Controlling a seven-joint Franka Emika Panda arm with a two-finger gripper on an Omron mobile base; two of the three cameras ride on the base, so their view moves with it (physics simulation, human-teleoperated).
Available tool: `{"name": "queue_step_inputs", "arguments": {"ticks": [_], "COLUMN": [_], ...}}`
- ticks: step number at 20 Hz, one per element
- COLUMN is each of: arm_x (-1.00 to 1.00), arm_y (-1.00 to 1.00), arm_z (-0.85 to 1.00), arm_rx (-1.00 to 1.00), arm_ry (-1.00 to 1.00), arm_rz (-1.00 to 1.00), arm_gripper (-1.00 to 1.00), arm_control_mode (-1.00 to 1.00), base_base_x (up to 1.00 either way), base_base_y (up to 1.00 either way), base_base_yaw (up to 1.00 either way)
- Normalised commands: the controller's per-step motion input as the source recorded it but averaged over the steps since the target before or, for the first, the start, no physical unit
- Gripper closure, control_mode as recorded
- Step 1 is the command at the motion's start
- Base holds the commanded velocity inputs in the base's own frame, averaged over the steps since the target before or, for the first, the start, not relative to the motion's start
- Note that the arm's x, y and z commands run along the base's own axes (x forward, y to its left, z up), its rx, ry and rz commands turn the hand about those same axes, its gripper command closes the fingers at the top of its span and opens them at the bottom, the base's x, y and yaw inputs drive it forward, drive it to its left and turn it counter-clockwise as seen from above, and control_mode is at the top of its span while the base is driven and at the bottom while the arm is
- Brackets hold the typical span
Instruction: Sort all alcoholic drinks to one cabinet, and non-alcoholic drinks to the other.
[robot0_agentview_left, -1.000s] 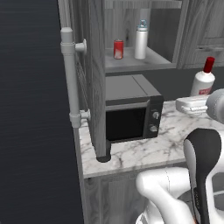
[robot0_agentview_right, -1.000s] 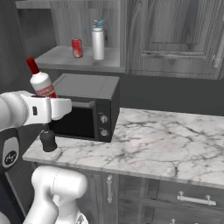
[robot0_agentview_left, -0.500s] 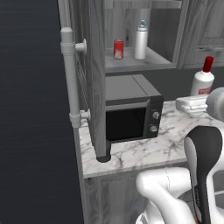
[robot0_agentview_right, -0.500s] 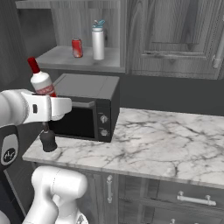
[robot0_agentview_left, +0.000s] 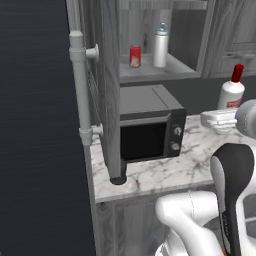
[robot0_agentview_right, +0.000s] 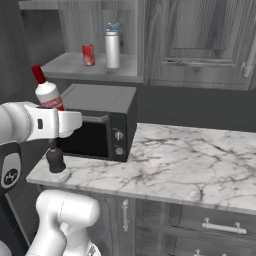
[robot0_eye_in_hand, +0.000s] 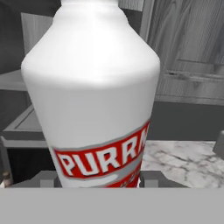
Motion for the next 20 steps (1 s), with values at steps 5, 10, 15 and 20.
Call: {"name": "queue_step_inputs", "arguments": {"ticks": [5, 10, 15, 20], "arm_x": [0.00, 0.00, 0.00, 0.00], "arm_y": [0.00, 0.00, 0.00, 0.00], "arm_z": [0.00, 0.00, 0.00, 0.00], "arm_rx": [0.00, 0.00, 0.00, 0.00], "arm_ry": [0.00, 0.00, 0.00, 0.00], "arm_rz": [0.00, 0.00, 0.00, 0.00], "arm_gripper": [1.00, 1.00, 1.00, 1.00], "arm_control_mode": [1.00, 1.00, 1.00, 1.00], "base_base_x": [-0.51, -0.66, -0.56, -0.54], "base_base_y": [-0.13, -0.18, -0.24, -0.29], "base_base_yaw": [0.00, 0.00, -0.01, -0.01]}}
